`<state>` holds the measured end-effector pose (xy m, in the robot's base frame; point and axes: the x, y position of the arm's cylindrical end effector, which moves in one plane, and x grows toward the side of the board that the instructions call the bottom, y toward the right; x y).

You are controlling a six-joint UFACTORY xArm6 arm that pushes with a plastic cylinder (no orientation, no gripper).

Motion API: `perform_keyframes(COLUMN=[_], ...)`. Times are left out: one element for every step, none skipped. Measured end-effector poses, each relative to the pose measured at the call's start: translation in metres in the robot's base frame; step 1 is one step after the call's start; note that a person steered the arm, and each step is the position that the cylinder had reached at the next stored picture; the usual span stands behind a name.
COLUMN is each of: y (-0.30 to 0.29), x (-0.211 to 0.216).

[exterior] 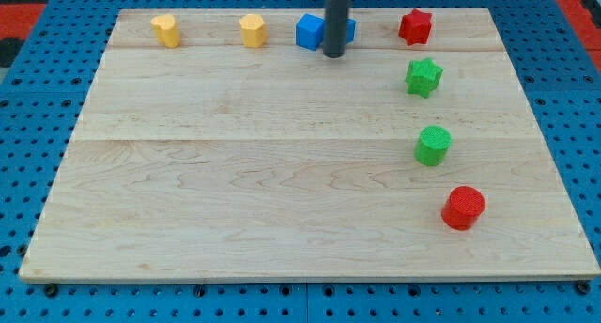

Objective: Adjust the red circle below the green circle

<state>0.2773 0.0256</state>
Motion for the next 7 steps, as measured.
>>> perform_keyframes(y=[-0.037,-0.036,-0.032,-0.032,-0.032,-0.032,-0.032], x=[-0.004,0.052,0.103,0.153,0.208,0.219,0.219])
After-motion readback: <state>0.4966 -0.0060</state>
